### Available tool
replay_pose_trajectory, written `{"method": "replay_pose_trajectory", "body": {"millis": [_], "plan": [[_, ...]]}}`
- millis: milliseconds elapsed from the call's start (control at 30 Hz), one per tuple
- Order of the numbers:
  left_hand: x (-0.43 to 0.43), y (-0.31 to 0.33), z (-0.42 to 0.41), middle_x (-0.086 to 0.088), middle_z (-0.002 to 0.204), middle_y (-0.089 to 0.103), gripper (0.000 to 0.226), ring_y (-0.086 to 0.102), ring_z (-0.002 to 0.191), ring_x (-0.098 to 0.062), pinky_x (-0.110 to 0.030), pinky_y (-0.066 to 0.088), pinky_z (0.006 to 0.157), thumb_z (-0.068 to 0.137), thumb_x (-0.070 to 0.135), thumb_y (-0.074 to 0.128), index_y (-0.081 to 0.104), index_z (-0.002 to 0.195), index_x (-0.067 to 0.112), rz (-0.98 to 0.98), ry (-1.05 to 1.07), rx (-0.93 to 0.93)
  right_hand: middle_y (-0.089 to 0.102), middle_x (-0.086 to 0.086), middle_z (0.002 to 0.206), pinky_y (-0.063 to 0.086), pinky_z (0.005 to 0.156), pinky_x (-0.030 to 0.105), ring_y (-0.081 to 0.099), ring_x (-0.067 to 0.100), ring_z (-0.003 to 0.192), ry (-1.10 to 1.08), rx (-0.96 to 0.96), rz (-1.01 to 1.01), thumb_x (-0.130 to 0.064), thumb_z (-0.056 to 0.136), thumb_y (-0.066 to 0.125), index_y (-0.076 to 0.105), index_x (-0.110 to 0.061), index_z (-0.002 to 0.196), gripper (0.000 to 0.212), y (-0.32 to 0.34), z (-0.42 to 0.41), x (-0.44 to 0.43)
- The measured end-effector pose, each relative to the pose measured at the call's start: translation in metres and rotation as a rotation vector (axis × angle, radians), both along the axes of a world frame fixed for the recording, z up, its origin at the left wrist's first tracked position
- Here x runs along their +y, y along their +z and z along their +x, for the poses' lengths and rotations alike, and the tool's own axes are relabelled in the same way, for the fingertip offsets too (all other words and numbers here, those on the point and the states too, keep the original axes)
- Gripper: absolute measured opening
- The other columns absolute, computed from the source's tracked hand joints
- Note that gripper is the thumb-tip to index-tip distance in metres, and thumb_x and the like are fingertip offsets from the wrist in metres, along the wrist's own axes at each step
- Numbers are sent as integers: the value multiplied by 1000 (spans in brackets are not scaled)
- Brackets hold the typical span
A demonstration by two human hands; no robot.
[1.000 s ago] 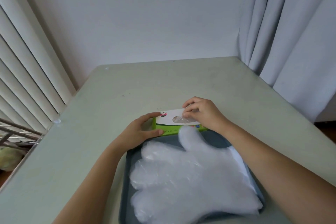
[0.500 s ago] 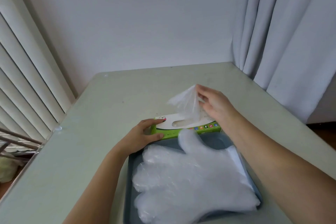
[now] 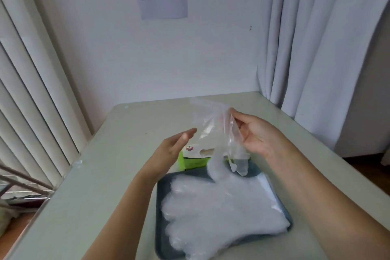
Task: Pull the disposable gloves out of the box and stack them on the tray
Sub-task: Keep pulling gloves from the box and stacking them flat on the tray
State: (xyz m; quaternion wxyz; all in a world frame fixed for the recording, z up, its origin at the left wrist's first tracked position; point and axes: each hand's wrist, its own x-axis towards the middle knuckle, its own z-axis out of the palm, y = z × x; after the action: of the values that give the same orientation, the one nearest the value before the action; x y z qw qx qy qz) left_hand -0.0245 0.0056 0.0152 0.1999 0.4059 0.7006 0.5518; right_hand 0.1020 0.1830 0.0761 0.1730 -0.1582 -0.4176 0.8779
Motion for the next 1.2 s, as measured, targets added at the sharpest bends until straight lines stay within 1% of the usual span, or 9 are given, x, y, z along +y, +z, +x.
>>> {"method": "replay_pose_trajectory", "body": {"millis": [100, 233, 367, 433, 567, 733, 900, 1033, 1200], "plan": [[-4, 12, 23, 2, 128, 64, 64, 53, 127, -15, -32, 39, 107, 83, 74, 44, 68, 117, 26, 99, -104, -87, 68, 8, 73, 55, 48, 31, 68, 17, 60, 50, -15, -19, -10, 89, 58, 68, -2, 81, 15, -9, 8, -17], [-10, 30, 49, -3, 108, 73, 30, 67, 104, -12, -20, 51, 89, 87, 38, 65, 75, 101, 14, 192, -51, -198, 70, 10, 84, 55, 74, 29, 68, 17, 73, 88, 5, 84, -13, 91, 57, 69, -1, 93, 17, -20, 12, -37], [-18, 42, 52, -12, 88, 72, 13, 66, 80, -17, -27, 51, 74, 85, 6, 66, 73, 92, -1, 285, 159, -201, 71, 9, 78, 57, 70, 27, 68, 16, 68, 125, 4, 145, -9, 93, 53, 72, -4, 79, 24, -24, 17, -54], [-25, 50, 51, -18, 77, 66, 8, 59, 67, -12, -18, 44, 61, 82, 4, 67, 73, 87, 1, 222, 257, -106, 70, 8, 85, 56, 71, 28, 67, 18, 73, 110, -35, 238, -23, 91, 58, 67, -5, 91, 20, -20, 19, -64], [-39, 67, 51, -14, 74, 68, 6, 55, 62, -15, -32, 48, 59, 73, 10, 71, 69, 77, 6, 59, 374, 255, 61, -2, 123, 51, 90, 32, 59, 13, 112, -14, -91, 596, -66, 58, 70, 59, -21, 118, 76, -1, 27, -80], [-45, 86, 61, 9, 55, 53, 24, 43, 51, -10, -20, 32, 47, 74, 12, 63, 45, 59, 19, -77, 431, 554, 43, -19, 136, 46, 78, 21, 46, 2, 123, 4, -121, 998, -64, 54, 80, 27, -37, 146, 110, 31, 37, -101], [-51, 93, 64, 7, 58, 61, 25, 56, 56, -11, -13, 35, 46, 75, 14, 67, 49, 60, 22, -119, 423, 590, 51, -12, 129, 43, 57, 10, 54, 3, 104, -80, -241, 1164, -39, 81, 72, 39, -28, 142, 70, 39, 40, -105], [-61, 99, 70, 2, 58, 67, 24, 62, 54, -9, -11, 39, 47, 78, 13, 71, 56, 60, 17, -114, 301, 499, 68, -8, 92, 42, 47, 9, 60, 4, 71, -192, -254, 1272, -22, 87, 65, 70, -25, 94, 10, 39, 39, -102], [-79, 101, 62, -4, 64, 63, 15, 60, 59, -11, -17, 50, 62, 86, 16, 70, 68, 79, 2, -33, 79, 34, 67, 13, 65, 51, 58, 30, 60, 19, 55, -83, -124, 1073, -4, 83, 66, 67, 4, 78, 9, 44, 46, -102]]}}
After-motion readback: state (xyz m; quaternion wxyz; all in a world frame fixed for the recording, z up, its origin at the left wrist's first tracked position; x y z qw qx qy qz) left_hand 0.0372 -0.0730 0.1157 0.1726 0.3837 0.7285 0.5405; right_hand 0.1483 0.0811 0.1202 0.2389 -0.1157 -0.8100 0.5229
